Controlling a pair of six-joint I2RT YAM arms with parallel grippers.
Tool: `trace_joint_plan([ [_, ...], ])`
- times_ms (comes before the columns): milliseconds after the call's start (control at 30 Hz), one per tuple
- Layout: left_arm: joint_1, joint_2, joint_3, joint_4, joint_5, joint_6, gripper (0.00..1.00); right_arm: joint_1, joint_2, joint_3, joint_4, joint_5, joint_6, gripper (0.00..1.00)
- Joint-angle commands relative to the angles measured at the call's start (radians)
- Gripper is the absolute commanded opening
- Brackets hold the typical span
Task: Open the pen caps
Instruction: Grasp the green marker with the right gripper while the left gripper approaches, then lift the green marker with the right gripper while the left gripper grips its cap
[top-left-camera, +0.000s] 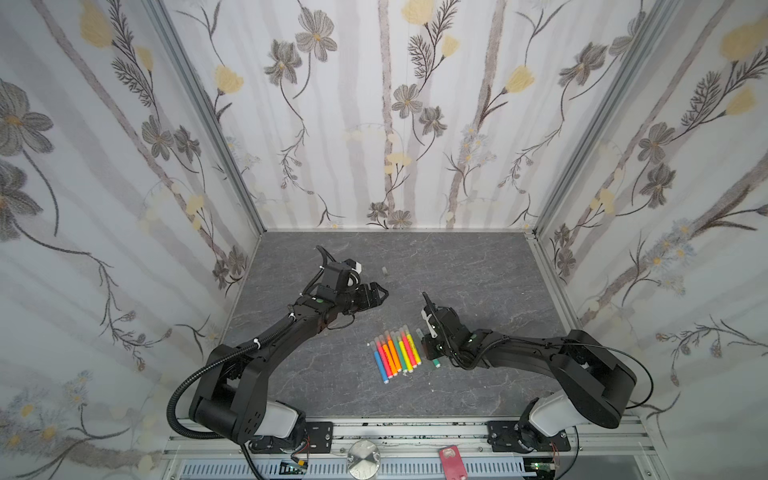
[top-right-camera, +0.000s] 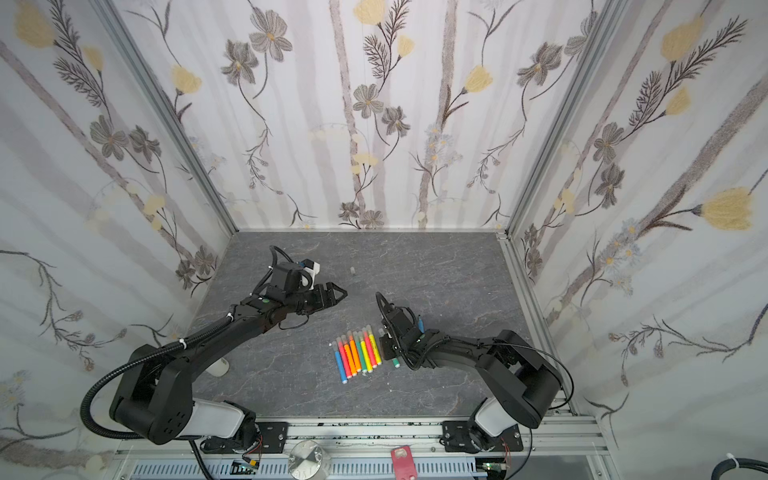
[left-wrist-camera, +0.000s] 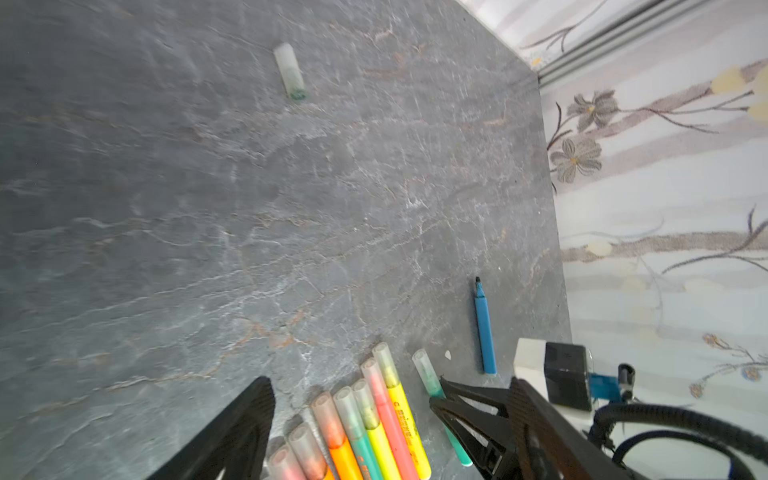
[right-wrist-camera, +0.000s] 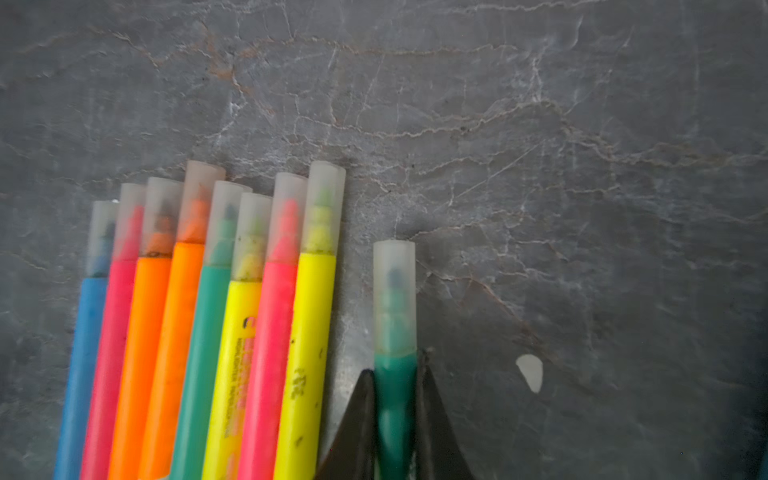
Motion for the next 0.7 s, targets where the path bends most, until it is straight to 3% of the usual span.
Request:
trace_joint_plan([
  [0, -0.049, 0.026, 0.024, 0.026, 0.046, -0.045, 0.86, -0.043, -0.052, -0.013, 0.049, -0.086, -0.003, 0.1],
  [367, -0.182, 0.141, 0.101, 0.119, 0.059, -0.142, 0.78, -0.097, -0.139, 0.026, 0.113, -0.146, 0.012, 0.09],
  [667, -0.23, 0.243, 0.133, 0.213, 0.075, -0.194, 0.64, -0.098, -0.136, 0.034, 0.155, -0.163, 0.039, 0.09],
])
